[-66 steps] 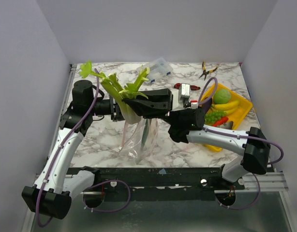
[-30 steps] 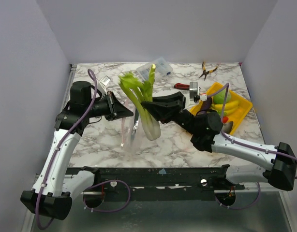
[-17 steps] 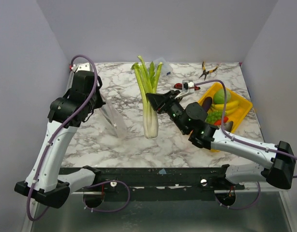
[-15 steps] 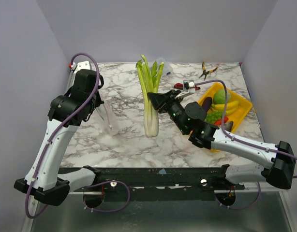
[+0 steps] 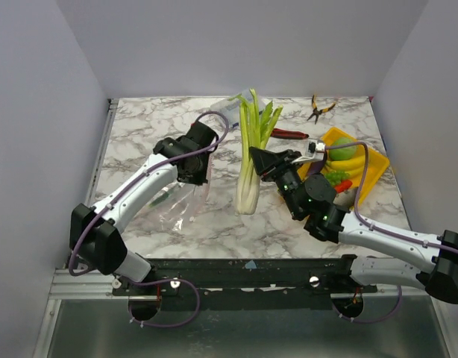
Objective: Place the food in the zip-top bag and seal the zipper
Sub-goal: Place the fake vegetable in the bin.
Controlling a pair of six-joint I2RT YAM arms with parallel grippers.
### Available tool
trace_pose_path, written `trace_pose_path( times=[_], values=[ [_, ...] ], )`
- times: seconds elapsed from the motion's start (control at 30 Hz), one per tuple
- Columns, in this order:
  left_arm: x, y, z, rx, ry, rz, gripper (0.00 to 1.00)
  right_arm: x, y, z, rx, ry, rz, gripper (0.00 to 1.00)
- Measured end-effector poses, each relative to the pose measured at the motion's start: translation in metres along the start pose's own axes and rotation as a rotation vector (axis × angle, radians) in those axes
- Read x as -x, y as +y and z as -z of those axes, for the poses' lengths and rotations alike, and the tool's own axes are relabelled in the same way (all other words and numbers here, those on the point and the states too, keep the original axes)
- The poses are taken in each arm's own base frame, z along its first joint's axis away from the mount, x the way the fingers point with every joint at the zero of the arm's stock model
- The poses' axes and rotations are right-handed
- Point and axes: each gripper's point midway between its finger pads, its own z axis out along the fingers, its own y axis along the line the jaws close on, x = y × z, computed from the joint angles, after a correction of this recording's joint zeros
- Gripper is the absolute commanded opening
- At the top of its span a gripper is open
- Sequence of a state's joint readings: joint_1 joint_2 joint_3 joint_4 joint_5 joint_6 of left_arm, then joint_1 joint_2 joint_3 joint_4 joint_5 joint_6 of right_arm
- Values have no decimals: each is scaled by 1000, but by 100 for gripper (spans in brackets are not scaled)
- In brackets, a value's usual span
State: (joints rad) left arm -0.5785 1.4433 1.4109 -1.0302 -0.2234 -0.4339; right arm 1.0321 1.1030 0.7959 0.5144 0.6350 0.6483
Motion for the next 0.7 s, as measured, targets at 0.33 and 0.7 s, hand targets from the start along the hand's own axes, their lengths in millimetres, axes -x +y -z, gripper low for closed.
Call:
trace_pose_path(
  times=[0.33, 0.7],
  values=[
    [-1, -43, 26, -303, -92, 37, 0, 18, 24, 16, 236, -142, -71, 0],
    [1, -60, 46, -470, -106, 18, 0, 22, 78, -3, 464, -260, -13, 0]
  ],
)
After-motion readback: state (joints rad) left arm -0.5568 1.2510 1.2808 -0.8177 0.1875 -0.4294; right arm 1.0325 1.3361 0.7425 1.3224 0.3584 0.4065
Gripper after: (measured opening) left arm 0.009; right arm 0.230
